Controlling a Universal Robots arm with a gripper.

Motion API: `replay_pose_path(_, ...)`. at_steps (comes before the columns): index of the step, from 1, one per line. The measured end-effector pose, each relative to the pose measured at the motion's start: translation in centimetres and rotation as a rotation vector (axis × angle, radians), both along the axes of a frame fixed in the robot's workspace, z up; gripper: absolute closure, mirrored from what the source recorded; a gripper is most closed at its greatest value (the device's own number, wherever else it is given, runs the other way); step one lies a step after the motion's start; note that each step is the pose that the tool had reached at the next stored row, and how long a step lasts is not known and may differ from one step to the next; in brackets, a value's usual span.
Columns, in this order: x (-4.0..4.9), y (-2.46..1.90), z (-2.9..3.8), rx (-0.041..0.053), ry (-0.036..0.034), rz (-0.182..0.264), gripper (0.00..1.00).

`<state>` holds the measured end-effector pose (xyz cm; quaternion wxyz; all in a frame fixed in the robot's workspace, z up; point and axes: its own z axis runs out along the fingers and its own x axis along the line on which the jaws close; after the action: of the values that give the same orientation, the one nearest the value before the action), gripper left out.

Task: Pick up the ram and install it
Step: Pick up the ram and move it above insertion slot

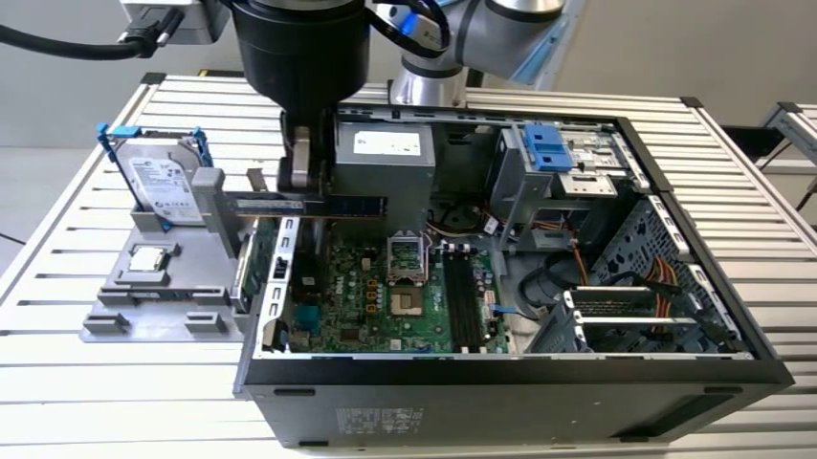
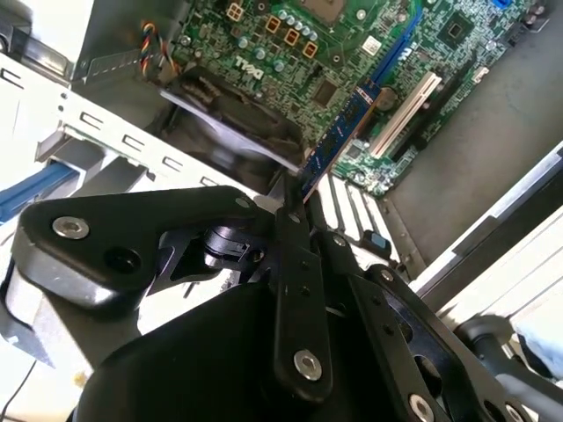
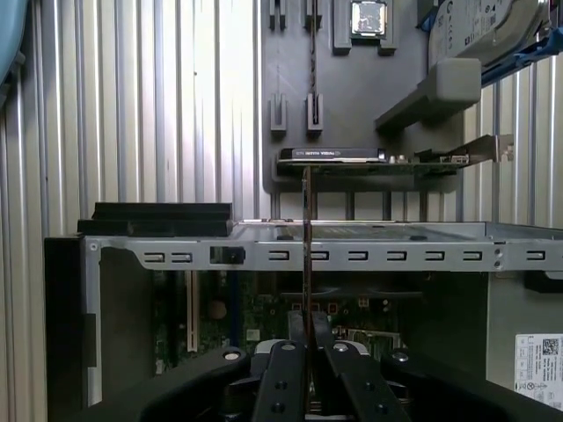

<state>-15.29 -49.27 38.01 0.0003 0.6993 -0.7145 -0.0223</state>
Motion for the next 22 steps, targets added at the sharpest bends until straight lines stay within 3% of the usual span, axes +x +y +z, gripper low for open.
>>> replay_pose_path(22, 2.11, 0.00, 0.01, -0.0001, 0.0000, 0.000, 1.00)
